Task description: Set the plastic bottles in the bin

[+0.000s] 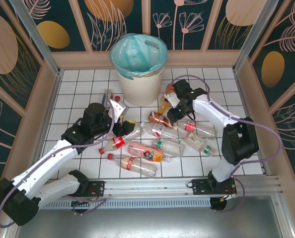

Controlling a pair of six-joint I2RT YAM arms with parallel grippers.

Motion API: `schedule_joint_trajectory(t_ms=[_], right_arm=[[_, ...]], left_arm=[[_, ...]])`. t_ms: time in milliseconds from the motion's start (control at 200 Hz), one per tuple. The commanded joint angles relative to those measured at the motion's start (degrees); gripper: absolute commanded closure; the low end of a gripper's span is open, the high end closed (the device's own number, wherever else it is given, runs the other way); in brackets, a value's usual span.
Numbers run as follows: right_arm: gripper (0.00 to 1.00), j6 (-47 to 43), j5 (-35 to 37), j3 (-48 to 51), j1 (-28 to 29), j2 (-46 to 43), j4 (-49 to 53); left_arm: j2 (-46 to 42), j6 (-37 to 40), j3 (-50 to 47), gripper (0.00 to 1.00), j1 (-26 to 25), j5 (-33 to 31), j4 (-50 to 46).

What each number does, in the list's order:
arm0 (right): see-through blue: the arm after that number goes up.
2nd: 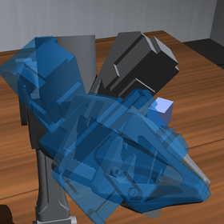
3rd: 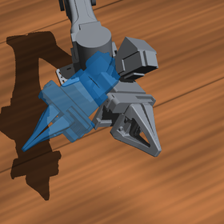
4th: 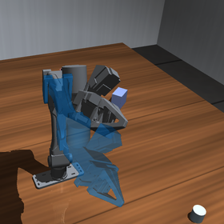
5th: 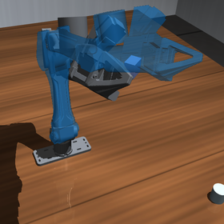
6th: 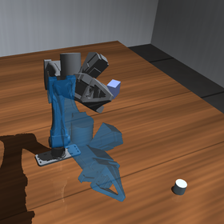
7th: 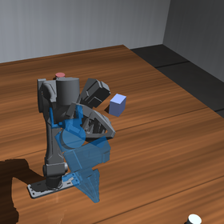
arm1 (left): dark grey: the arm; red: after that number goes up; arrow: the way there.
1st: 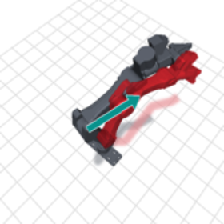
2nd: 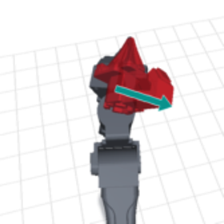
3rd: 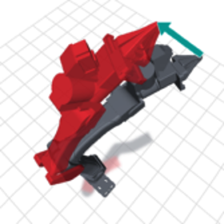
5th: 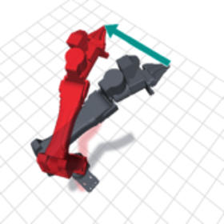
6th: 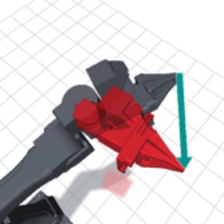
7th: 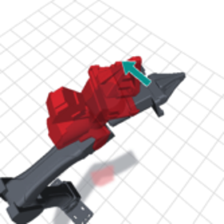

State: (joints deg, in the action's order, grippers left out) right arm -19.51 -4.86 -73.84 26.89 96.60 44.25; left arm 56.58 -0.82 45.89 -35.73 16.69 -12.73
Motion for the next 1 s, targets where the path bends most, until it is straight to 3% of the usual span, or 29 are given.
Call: schedule_joint_trajectory(t_ms=[0,355,996], right_arm=[[0.51,-4.6,3.2,-0.1,0.4,2.1,-2.5],[0.51,-7.4,4.4,-1.8,-0.2,9.1,-4.5],[0.49,-6.2,3.9,-2.4,-4.4,11.7,-7.1]], left_arm=[[0.8,1.7,1.4,0.31,-1.9,-0.4,0.6],[4.1,2.5,1.3,0.31,-4.5,-1.9,1.9],[3.3,3.5,0.8,0.30,-4.5,-3.1,2.2]])
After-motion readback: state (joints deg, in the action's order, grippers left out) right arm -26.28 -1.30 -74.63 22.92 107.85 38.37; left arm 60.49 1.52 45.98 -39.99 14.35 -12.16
